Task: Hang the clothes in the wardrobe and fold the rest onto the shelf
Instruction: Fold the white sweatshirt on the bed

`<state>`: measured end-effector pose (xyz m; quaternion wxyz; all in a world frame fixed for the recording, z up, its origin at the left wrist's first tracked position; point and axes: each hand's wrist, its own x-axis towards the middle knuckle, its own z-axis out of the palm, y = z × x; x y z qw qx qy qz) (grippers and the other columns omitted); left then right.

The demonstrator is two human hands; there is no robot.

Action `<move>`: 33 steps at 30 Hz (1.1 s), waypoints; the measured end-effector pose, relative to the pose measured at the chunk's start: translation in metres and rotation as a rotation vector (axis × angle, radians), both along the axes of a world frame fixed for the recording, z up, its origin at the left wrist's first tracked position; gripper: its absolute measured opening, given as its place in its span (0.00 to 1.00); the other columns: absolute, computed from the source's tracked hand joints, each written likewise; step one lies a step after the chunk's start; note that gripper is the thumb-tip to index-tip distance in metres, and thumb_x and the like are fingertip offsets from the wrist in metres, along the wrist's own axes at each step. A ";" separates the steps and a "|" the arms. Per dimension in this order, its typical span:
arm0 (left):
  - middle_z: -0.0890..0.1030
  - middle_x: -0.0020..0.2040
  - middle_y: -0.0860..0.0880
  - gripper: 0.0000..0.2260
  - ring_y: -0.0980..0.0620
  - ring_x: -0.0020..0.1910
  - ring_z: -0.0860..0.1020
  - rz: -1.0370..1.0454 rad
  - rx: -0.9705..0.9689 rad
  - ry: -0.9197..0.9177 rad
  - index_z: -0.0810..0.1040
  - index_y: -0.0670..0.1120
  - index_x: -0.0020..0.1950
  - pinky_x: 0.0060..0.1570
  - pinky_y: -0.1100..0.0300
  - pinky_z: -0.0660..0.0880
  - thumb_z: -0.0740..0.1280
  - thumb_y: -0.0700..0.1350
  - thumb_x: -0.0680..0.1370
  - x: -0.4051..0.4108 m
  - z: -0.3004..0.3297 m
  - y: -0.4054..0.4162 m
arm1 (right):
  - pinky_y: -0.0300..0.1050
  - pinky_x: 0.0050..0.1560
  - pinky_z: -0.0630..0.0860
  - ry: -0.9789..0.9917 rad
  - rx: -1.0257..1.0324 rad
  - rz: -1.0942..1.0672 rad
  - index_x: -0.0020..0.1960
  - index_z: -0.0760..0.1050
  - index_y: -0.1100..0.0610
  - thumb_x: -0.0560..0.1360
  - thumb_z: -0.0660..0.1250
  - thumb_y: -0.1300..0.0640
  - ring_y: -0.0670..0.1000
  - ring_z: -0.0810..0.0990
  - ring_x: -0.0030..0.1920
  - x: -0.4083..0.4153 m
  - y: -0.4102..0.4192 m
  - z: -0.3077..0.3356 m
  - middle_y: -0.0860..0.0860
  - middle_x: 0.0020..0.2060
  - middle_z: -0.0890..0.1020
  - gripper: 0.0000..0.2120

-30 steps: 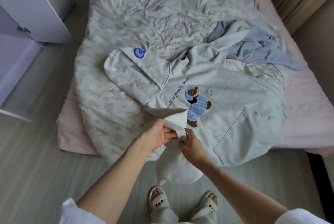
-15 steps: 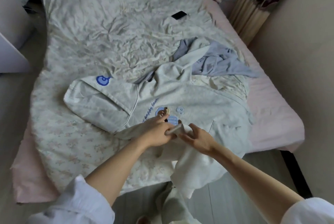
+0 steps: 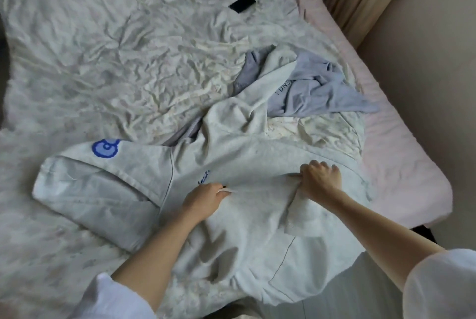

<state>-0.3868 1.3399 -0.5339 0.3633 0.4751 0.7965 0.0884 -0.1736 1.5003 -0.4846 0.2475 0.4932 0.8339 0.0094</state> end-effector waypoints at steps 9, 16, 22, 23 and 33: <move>0.80 0.57 0.46 0.17 0.43 0.58 0.76 -0.136 -0.158 0.062 0.77 0.49 0.54 0.52 0.55 0.70 0.58 0.59 0.79 -0.013 -0.041 0.045 | 0.46 0.47 0.68 0.001 -0.132 -0.396 0.45 0.74 0.54 0.68 0.63 0.60 0.57 0.77 0.49 0.006 0.066 -0.004 0.53 0.48 0.78 0.06; 0.79 0.54 0.44 0.12 0.43 0.54 0.76 -0.296 -0.286 0.019 0.74 0.45 0.47 0.49 0.55 0.70 0.58 0.51 0.80 -0.022 -0.056 0.076 | 0.48 0.44 0.65 0.112 0.103 -0.452 0.55 0.69 0.56 0.74 0.57 0.60 0.61 0.77 0.51 0.039 0.083 -0.005 0.58 0.51 0.79 0.10; 0.79 0.57 0.47 0.13 0.46 0.56 0.77 -0.312 -0.322 0.180 0.75 0.47 0.56 0.48 0.57 0.69 0.54 0.50 0.81 -0.011 -0.064 0.095 | 0.61 0.64 0.60 -0.160 0.215 -0.321 0.69 0.55 0.55 0.74 0.60 0.56 0.57 0.74 0.55 0.034 0.108 -0.017 0.54 0.56 0.75 0.26; 0.79 0.57 0.47 0.12 0.46 0.56 0.77 -0.312 -0.320 0.203 0.75 0.48 0.56 0.48 0.57 0.68 0.54 0.49 0.81 -0.008 -0.064 0.095 | 0.67 0.68 0.53 -0.206 0.210 -0.306 0.73 0.48 0.54 0.73 0.64 0.55 0.57 0.70 0.59 0.033 0.110 -0.021 0.54 0.60 0.70 0.35; 0.79 0.52 0.53 0.10 0.50 0.53 0.74 -0.244 -0.179 0.224 0.74 0.50 0.53 0.52 0.56 0.66 0.58 0.46 0.75 0.003 -0.068 0.099 | 0.58 0.61 0.64 0.480 0.219 -0.882 0.69 0.61 0.59 0.74 0.56 0.60 0.62 0.67 0.64 0.045 0.104 -0.051 0.60 0.65 0.67 0.23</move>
